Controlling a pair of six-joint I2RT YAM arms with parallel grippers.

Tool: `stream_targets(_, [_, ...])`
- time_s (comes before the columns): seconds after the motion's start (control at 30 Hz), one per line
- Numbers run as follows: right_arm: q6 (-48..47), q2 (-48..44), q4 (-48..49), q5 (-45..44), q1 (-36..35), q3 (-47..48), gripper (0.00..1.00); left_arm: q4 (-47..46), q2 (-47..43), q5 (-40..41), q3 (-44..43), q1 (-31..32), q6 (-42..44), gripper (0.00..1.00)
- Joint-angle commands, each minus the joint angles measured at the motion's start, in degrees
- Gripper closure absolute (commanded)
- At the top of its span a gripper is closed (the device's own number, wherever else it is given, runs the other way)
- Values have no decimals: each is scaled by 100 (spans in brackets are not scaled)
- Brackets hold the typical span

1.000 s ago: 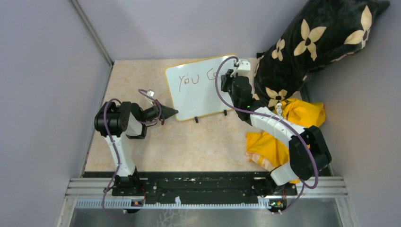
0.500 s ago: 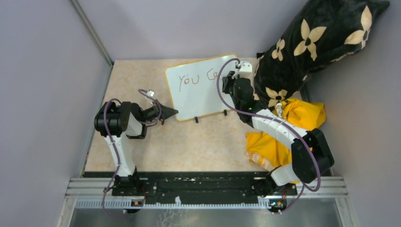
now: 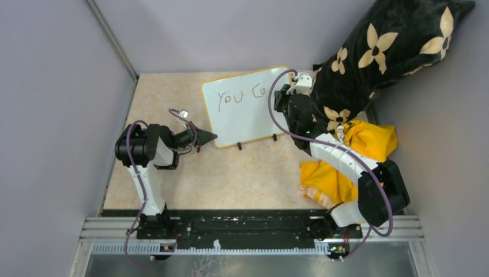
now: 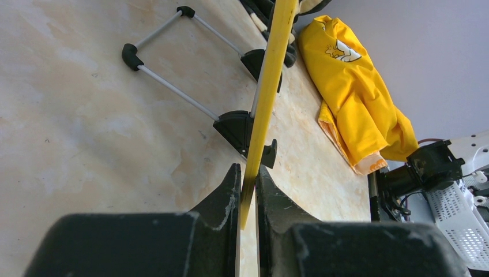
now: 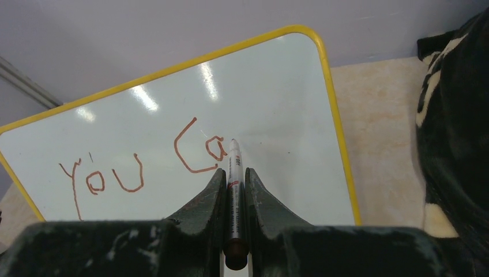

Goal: Write a sentence on the whiteboard

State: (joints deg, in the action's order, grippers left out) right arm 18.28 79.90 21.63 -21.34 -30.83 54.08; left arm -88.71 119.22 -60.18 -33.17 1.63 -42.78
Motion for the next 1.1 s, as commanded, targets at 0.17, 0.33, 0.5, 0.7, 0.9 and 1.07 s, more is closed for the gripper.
stream_targets(0.17, [96, 82, 438, 109, 59, 383, 100, -332, 90, -3, 3, 22, -47, 100])
stream_targets(0.33, [91, 149, 445, 134, 60, 467, 100, -331, 92, -3, 6, 22, -46, 100])
stream_targets(0.5, [90, 231, 412, 125, 59, 508, 100, -332, 93, -4, 4, 23, -46, 100])
stream_targets(0.7, [88, 328, 330, 62, 72, 498, 100, -323, 92, -7, 6, 30, -46, 100])
stream_targets(0.9, [101, 380, 269, 26, 88, 418, 100, -323, 92, 4, 3, 22, -46, 100])
stream_targets(1.07, [110, 362, 172, 2, 96, 351, 100, -324, 91, 4, 3, 25, -46, 100])
